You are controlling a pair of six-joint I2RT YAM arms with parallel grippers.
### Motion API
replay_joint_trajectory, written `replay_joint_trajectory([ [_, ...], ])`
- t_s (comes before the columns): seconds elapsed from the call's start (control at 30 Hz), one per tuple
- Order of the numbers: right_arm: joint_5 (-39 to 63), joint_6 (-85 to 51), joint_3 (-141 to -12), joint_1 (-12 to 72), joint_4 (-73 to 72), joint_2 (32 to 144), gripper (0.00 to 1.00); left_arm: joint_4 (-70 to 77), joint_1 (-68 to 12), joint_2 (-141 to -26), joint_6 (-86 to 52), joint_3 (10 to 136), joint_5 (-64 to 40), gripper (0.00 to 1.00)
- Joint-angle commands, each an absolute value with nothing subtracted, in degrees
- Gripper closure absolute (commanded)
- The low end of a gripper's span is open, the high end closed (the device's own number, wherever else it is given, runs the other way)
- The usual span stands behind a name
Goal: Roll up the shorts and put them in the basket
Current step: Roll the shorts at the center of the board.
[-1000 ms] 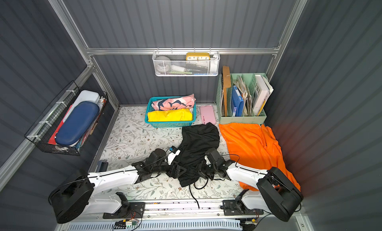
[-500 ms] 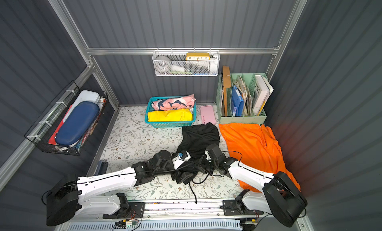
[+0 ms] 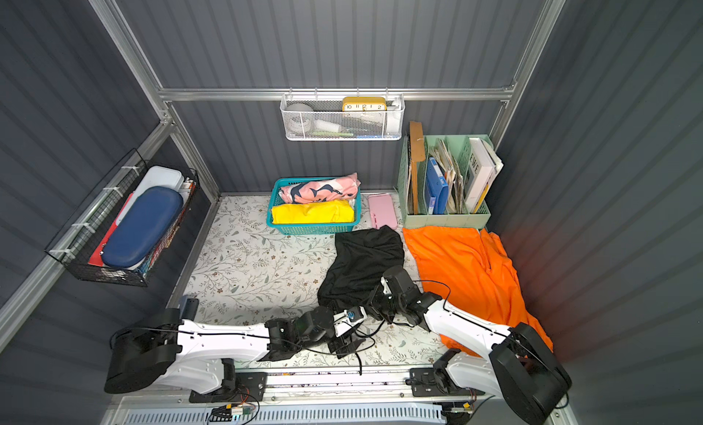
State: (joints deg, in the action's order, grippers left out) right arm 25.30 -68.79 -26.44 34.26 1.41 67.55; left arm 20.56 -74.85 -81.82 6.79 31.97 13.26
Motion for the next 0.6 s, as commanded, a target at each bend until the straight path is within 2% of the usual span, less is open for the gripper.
replay_joint_trajectory([
  [0.0, 24.5, -69.6, -25.3, 33.8, -0.1, 67.0, 1.0, 26.2, -75.9, -83.6, 7.6, 30.1, 22.1, 0.0],
  [0.2, 24.3, -69.8, -24.3, 33.6, 0.0, 65.6, 1.0, 28.6, -76.0, -83.4, 8.8, 27.5, 28.8, 0.0],
  [0.57, 23.7, -71.0, -22.7, 33.3, -0.3, 63.9, 1.0, 31.4, -76.0, -86.1, 7.1, 27.2, 24.2, 0.0],
])
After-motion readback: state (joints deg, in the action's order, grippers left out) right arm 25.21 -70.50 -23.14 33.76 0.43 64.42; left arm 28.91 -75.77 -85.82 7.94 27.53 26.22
